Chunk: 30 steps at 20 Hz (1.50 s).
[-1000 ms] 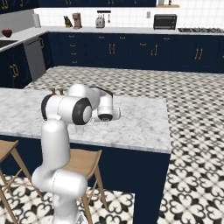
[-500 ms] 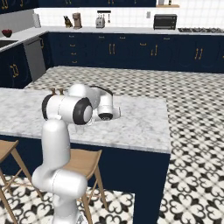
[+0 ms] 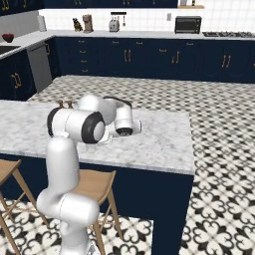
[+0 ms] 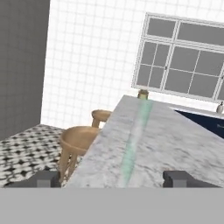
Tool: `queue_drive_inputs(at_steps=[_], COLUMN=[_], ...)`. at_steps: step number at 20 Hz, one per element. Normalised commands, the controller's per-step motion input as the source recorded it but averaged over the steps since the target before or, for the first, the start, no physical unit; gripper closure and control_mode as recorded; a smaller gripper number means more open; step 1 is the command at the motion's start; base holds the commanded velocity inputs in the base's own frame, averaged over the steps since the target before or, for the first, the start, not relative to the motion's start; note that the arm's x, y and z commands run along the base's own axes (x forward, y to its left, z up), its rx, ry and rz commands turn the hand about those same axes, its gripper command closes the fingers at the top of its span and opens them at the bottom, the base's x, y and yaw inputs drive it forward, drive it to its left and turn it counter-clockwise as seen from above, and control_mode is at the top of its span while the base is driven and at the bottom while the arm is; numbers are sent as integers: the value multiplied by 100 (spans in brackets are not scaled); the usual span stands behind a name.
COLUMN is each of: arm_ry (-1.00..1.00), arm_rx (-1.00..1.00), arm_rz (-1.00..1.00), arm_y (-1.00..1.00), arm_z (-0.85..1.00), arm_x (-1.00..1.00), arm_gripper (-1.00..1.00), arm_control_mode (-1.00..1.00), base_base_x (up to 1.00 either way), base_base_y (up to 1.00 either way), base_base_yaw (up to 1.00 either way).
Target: Take a straw from the drawer in front and place it inside the glass cup on the dining counter.
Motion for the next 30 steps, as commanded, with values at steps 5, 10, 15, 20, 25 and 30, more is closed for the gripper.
queue_drive_inputs(at_steps=[5,10,15,20,25,30], arm_ry=[-18,-25,-26,-15,-4,-2], arm_rx=[-14,-37,-62,-59,-40,-22], arm_rz=[0,0,0,1,10,16], arm_y=[-37,-7,3,12,20,26], arm_z=[74,81,29,1,0,-3], arm_x=[-45,-55,-75,-76,-46,-50], arm_gripper=[-100,-100,-100,-100,-100,-100], arm_control_mode=[-100,-100,-100,-100,-100,-100], base_base_x=[0,0,0,0,0,0], base_base_y=[0,0,0,0,0,0], base_base_yaw=[0,0,0,0,0,0])
